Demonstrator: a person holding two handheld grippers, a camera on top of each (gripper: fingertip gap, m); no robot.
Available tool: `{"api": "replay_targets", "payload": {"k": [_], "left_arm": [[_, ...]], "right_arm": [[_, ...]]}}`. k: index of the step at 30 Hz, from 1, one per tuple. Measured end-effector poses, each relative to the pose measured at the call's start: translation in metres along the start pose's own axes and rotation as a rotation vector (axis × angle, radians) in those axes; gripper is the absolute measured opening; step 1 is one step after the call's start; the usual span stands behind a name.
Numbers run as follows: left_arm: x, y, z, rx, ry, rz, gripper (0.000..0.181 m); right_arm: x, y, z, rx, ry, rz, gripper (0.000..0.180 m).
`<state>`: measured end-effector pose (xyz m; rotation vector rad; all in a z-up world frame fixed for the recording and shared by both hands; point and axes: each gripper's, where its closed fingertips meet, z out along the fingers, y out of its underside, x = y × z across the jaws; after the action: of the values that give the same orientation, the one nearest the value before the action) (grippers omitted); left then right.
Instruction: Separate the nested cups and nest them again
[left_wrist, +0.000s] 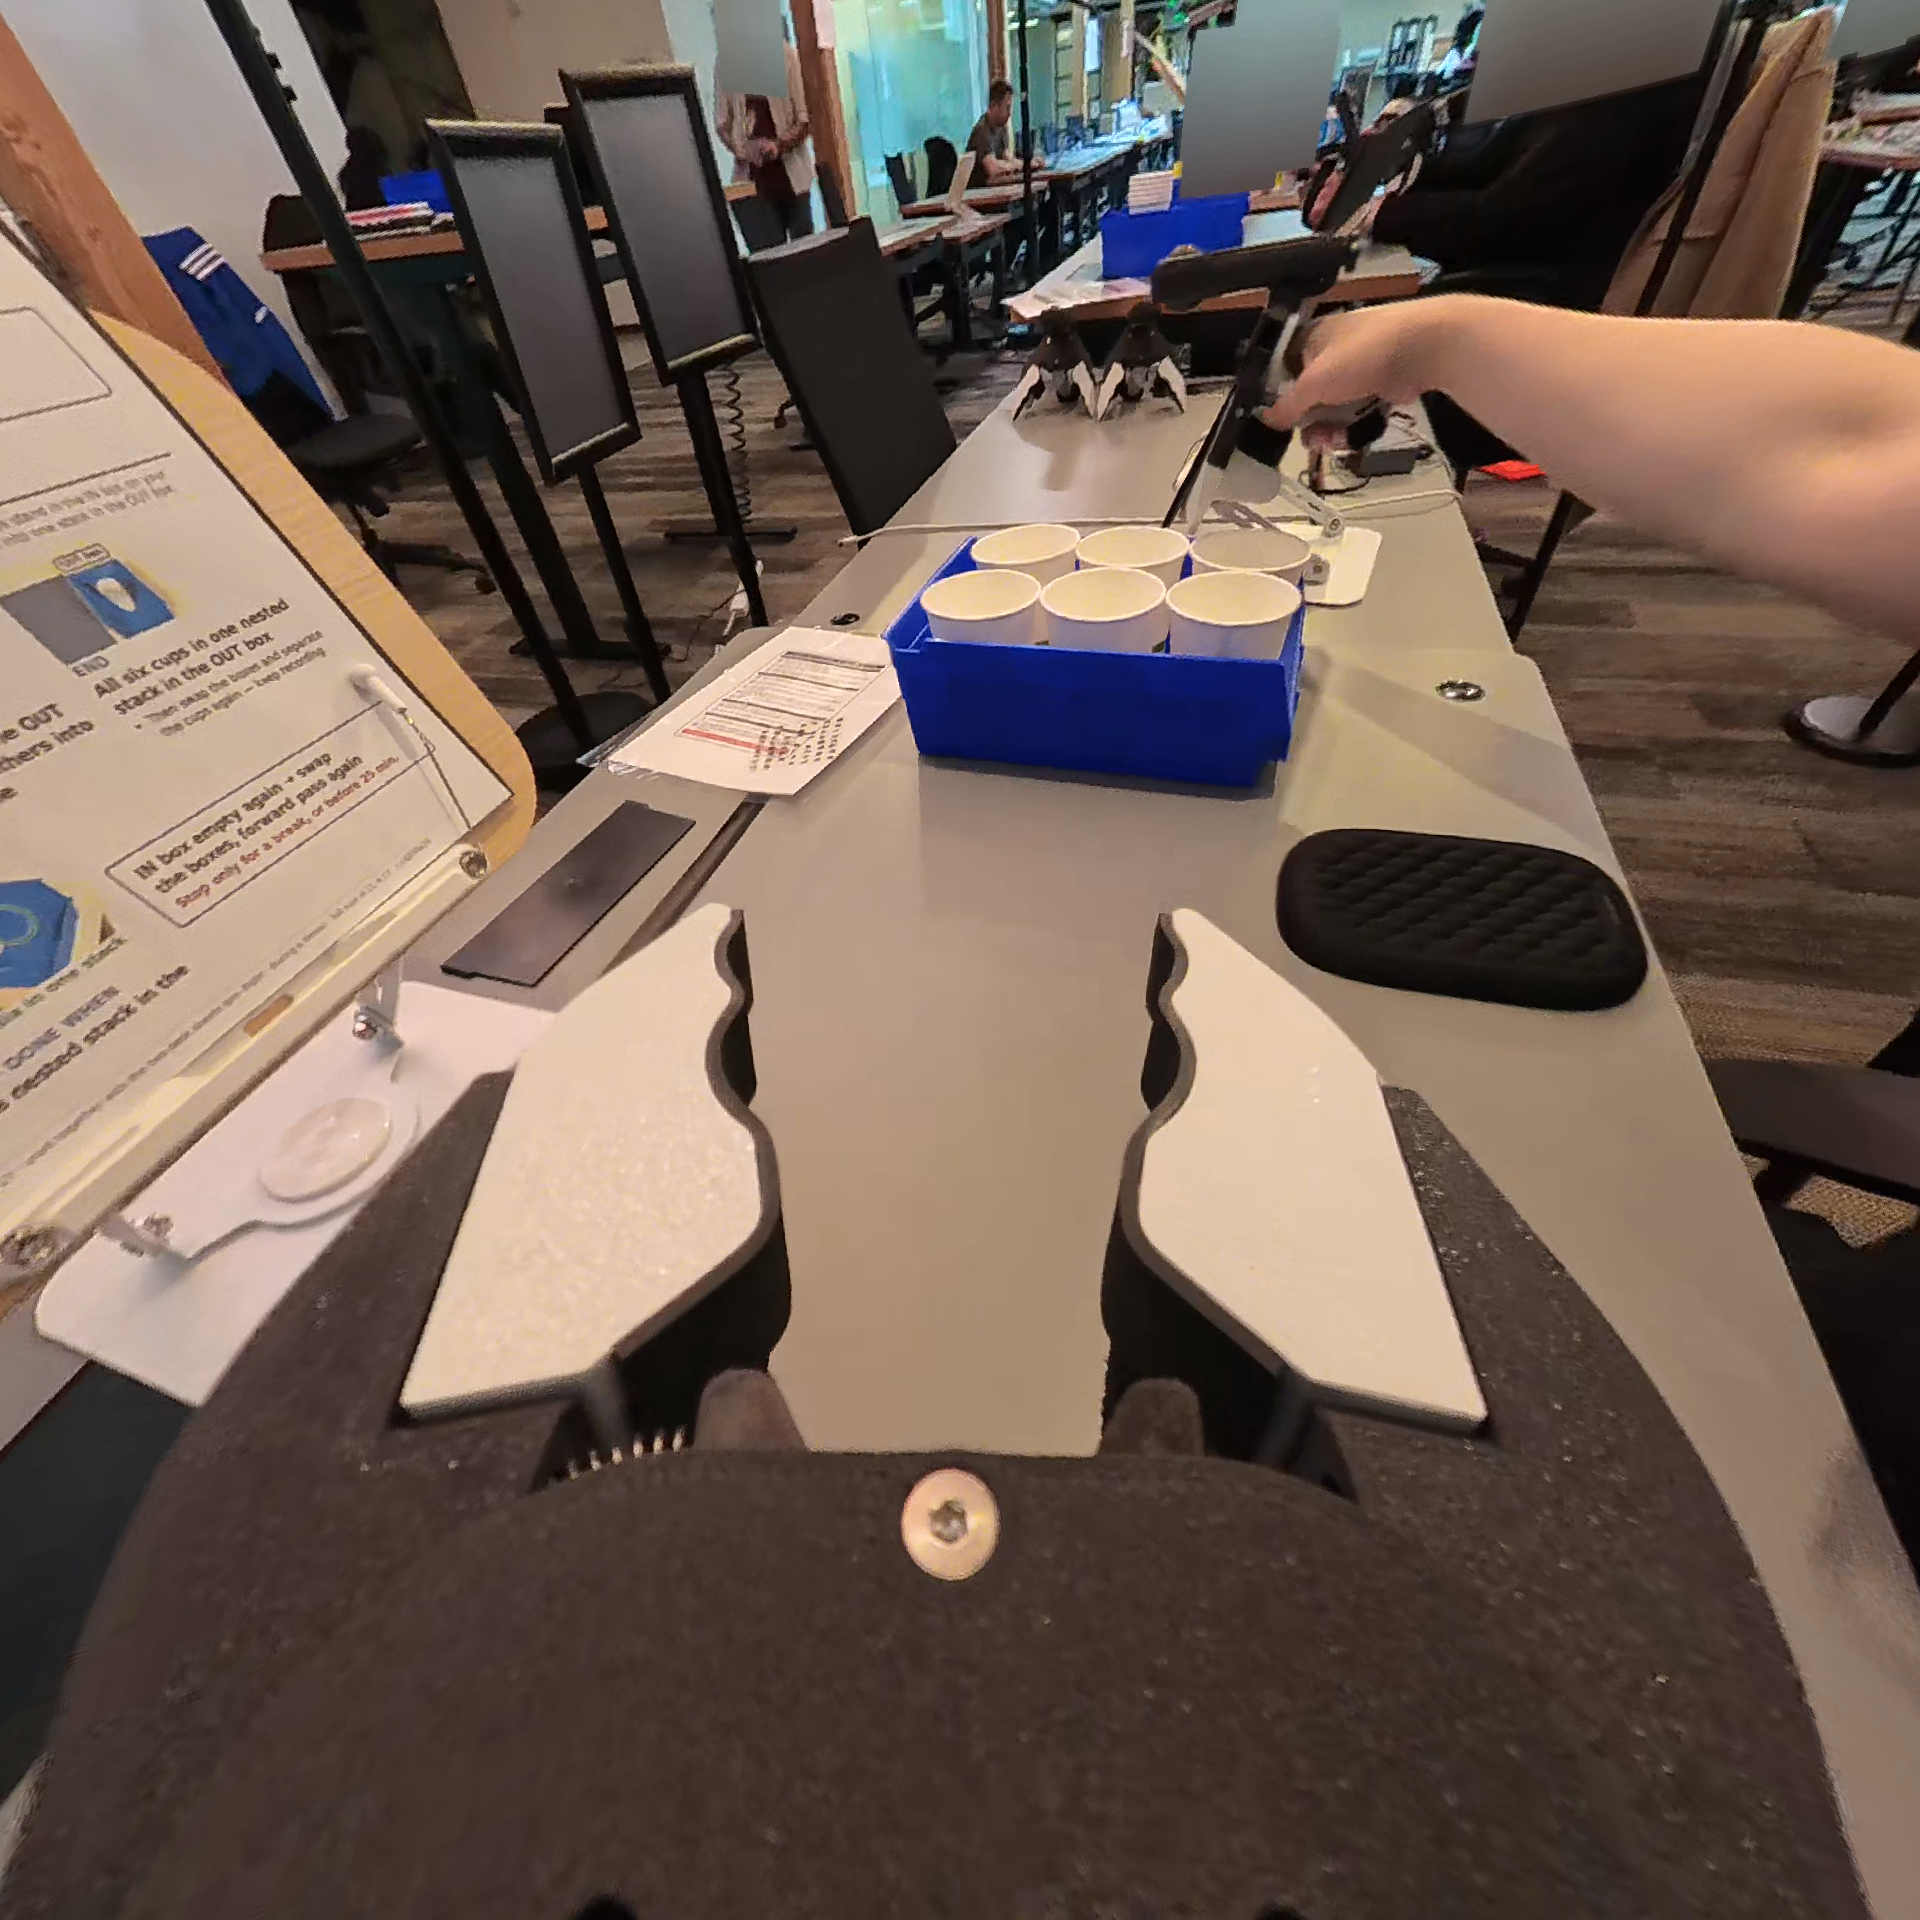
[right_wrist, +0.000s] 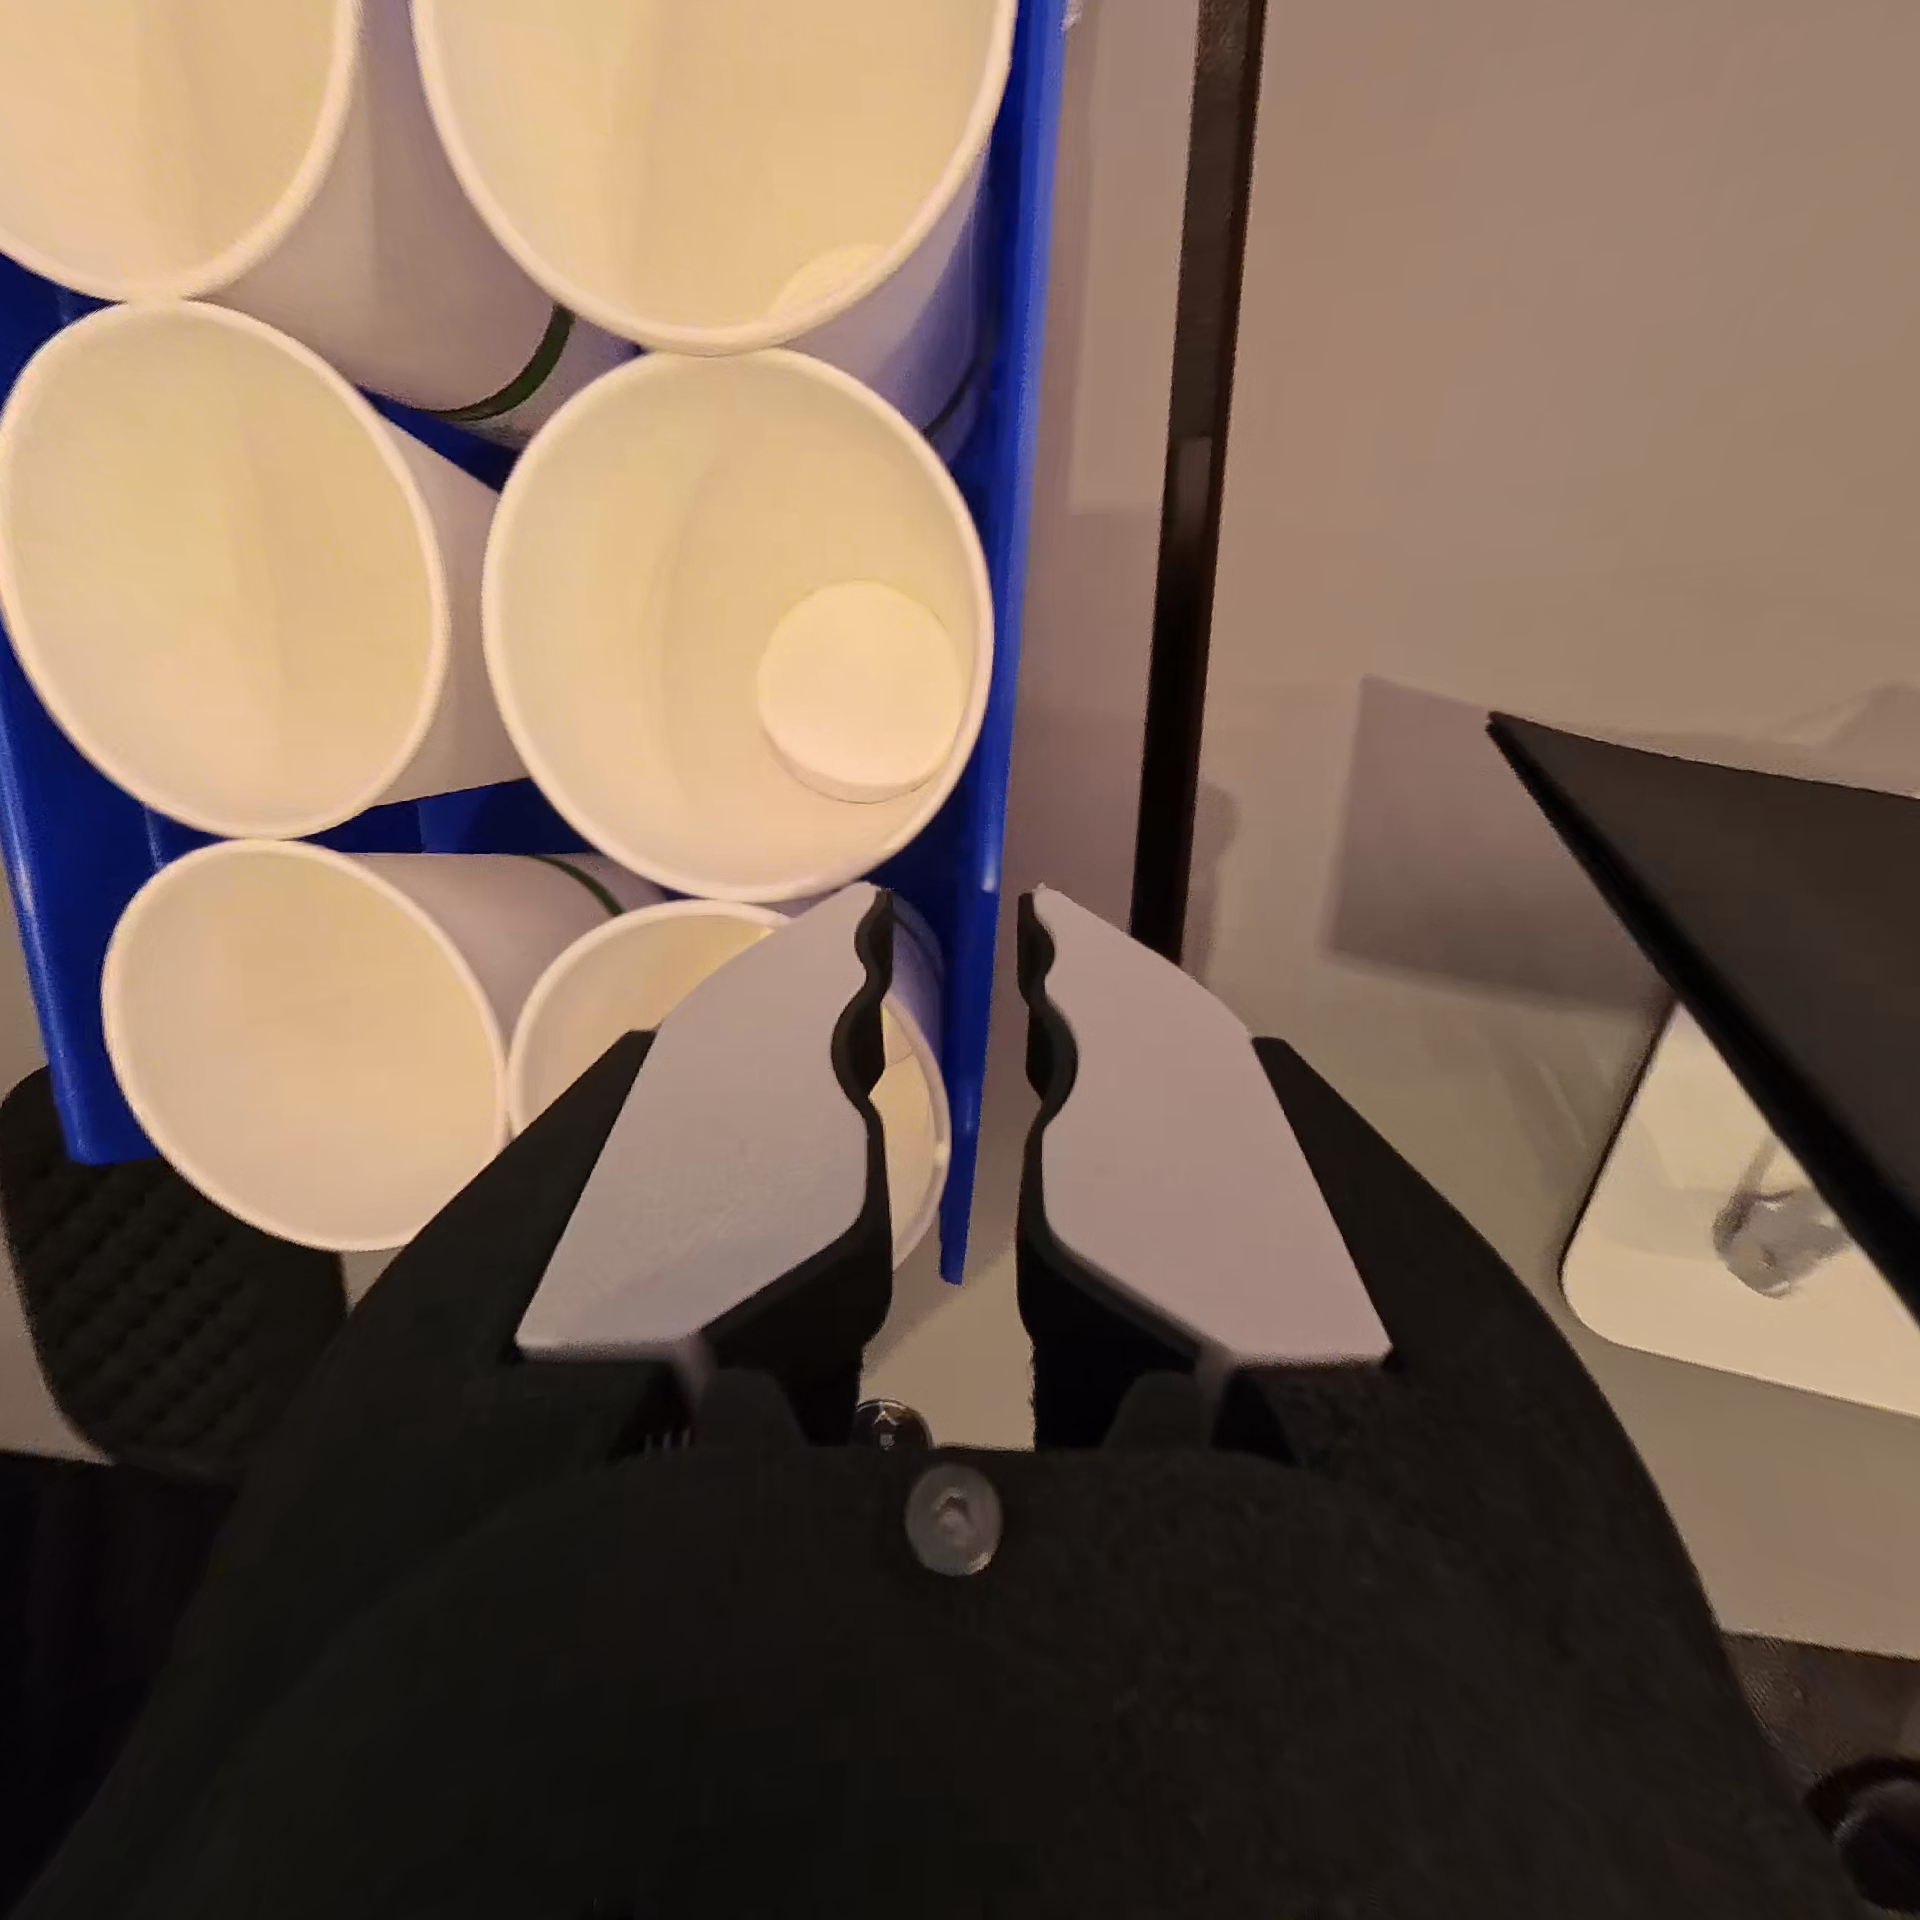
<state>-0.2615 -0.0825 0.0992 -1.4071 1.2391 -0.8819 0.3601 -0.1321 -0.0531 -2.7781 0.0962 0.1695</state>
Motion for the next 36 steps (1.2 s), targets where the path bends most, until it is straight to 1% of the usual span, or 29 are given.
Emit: {"api": "replay_targets", "payload": {"k": [2, 5, 8, 11, 15, 17, 19, 22, 24, 28, 36], "left_arm": [[0.006, 0.002, -0.011, -0.014, -0.019, -0.006, 0.073], [0.016, 0.004, -0.026, -0.024, -0.047, -0.005, 0.072], [0.025, 0.006, -0.038, -0.038, -0.071, -0.003, 0.072], [0.027, 0.011, -0.048, -0.062, -0.110, 0.001, 0.073], [0.021, 0.022, -0.060, -0.082, -0.166, -0.050, 0.073], [0.013, 0.033, -0.069, -0.107, -0.224, -0.084, 0.073], [-0.002, 0.048, -0.083, -0.157, -0.338, -0.111, 0.073], [-0.023, 0.071, -0.114, -0.243, -0.525, -0.153, 0.073], [-0.025, 0.082, -0.131, -0.264, -0.582, -0.181, 0.073], [-0.015, 0.089, -0.153, -0.233, -0.608, -0.239, 0.072], [-0.001, 0.098, -0.180, -0.190, -0.648, -0.298, 0.071]], "right_arm": [[-0.003, -0.002, 0.001, -0.014, -0.064, 0.005, 0.022], [0.007, -0.001, 0.000, -0.029, -0.059, -0.001, 0.020], [-0.001, 0.003, 0.005, -0.053, -0.150, -0.013, 0.021], [0.006, 0.010, 0.017, -0.095, -0.119, -0.051, 0.021], [0.005, 0.006, 0.028, -0.085, -0.148, -0.067, 0.020], [0.002, 0.002, 0.030, -0.074, -0.171, -0.054, 0.017], [0.000, 0.000, 0.032, -0.080, -0.178, -0.051, 0.016], [0.003, 0.000, 0.030, -0.102, -0.108, -0.101, 0.012], [0.006, 0.000, 0.028, -0.106, -0.076, -0.113, 0.007], [0.007, -0.002, 0.026, -0.103, -0.133, -0.062, 0.010], [0.004, 0.000, 0.030, -0.115, -0.187, -0.126, 0.008]]}}
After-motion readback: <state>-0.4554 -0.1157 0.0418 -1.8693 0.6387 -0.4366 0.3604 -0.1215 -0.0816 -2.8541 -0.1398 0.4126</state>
